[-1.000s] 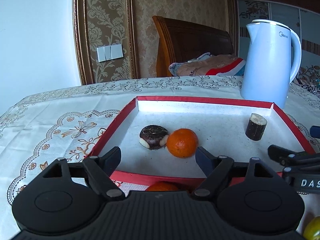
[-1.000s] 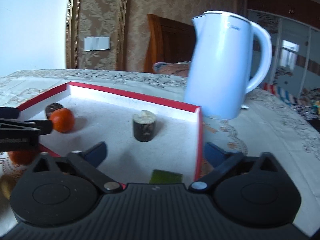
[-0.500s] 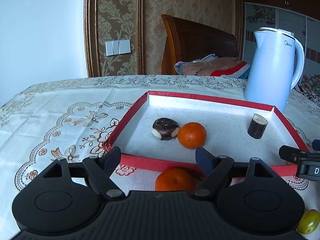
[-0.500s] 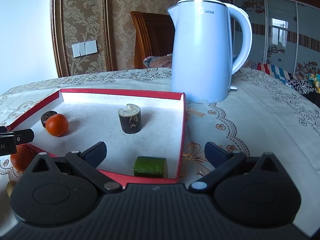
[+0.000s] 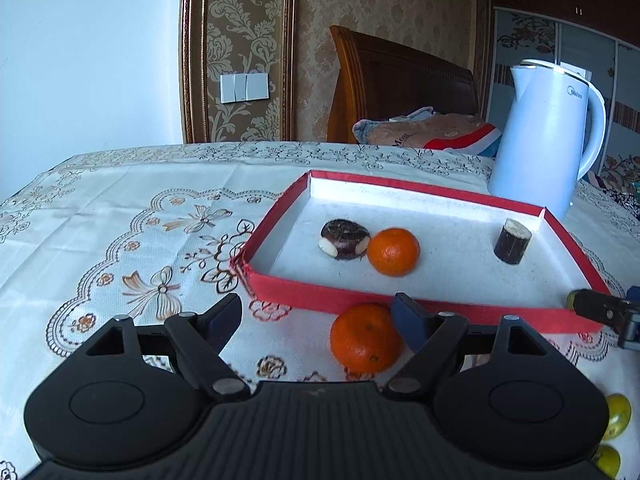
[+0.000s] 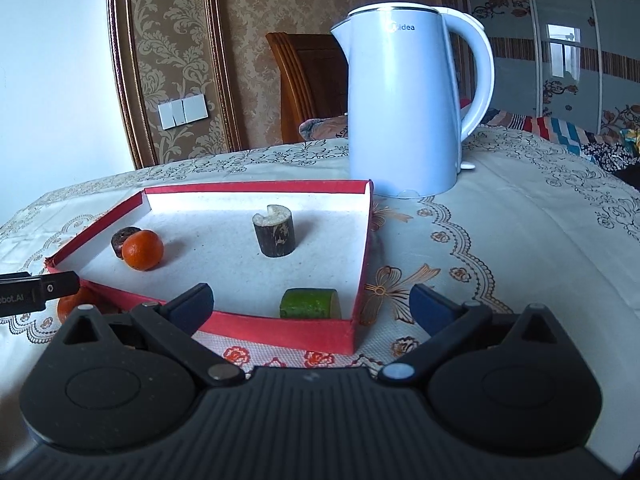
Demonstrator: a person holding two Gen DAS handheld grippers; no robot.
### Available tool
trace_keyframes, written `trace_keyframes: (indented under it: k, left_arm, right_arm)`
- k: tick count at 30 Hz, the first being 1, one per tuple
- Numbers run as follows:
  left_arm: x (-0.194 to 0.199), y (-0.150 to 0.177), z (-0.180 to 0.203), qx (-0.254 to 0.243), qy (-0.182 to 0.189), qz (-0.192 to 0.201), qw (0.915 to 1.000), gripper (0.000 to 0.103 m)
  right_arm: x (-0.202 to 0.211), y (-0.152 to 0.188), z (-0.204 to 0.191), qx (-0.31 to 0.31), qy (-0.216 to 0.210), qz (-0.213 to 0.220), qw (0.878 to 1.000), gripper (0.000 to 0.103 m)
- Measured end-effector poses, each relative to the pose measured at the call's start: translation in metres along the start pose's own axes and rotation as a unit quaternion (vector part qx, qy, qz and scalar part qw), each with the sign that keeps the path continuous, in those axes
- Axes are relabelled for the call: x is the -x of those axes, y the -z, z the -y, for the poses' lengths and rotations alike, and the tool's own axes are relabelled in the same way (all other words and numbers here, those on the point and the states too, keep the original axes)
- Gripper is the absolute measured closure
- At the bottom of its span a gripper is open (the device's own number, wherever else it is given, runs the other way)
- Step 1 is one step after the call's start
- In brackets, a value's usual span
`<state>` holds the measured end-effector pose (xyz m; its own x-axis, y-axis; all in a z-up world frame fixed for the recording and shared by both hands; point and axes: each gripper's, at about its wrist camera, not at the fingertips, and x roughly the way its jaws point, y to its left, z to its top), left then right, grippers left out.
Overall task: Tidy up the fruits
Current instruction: 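Withdraw the left tool toward a second tangerine while the right tool moves toward green fruits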
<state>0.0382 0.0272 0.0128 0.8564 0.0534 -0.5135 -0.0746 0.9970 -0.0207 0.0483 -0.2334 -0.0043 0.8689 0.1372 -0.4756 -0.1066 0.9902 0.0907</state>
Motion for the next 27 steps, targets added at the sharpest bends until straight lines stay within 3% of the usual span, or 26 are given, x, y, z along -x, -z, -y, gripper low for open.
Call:
trace_keyframes:
  k: [6,27]
  left_arm:
    - [0.015,0.012,-0.011,0.001,0.007,0.003,1.0000,0.021]
    - [0.011,0.012,-0.012,0.004,0.025,-0.006,0.9997,0.021]
  right_arm:
    - [0.000,0.001,-0.001,0.004,0.001,-0.002,1.000,0.000]
    - [0.027,0.017,0.006,-0.001,-0.007,-0.001,1.000,0.000]
